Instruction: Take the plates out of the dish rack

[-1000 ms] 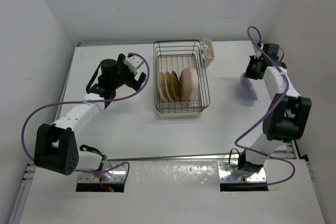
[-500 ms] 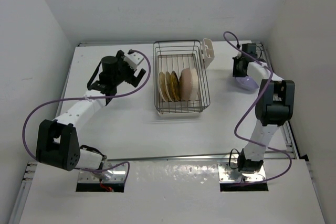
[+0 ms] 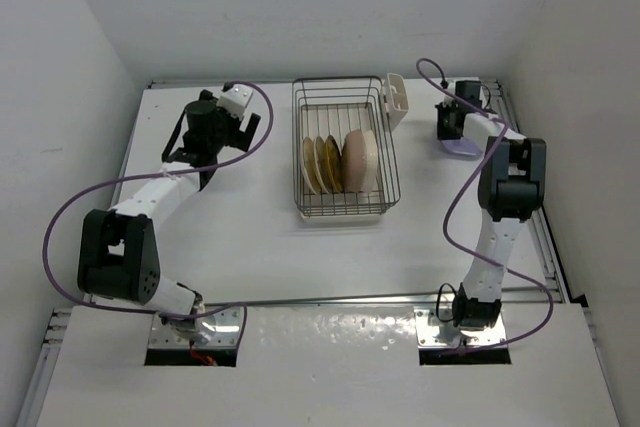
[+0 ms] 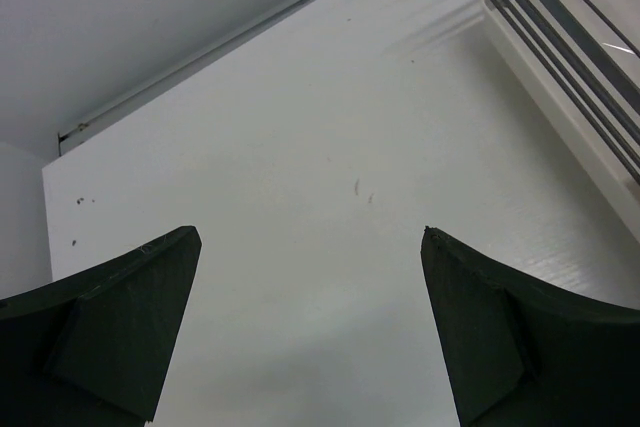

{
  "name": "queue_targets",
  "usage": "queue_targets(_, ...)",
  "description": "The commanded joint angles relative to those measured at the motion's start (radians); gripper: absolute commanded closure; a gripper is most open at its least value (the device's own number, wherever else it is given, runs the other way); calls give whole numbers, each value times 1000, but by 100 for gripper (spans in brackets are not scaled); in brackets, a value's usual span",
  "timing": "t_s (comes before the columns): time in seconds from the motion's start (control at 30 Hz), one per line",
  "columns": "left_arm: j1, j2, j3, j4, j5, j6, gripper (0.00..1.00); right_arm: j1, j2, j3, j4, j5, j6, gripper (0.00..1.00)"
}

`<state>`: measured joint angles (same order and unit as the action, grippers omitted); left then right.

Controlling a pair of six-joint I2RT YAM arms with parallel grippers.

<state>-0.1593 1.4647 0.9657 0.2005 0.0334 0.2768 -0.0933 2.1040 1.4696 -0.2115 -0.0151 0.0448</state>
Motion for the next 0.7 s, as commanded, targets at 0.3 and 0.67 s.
queue_targets(0.3,6,-9,53,30,-10,-2,0,6,158,262,35,-68,-36,100)
queue_targets(0.67,3,-12,54,25,-4,13,0,7,182,285,44,-77,-7,100)
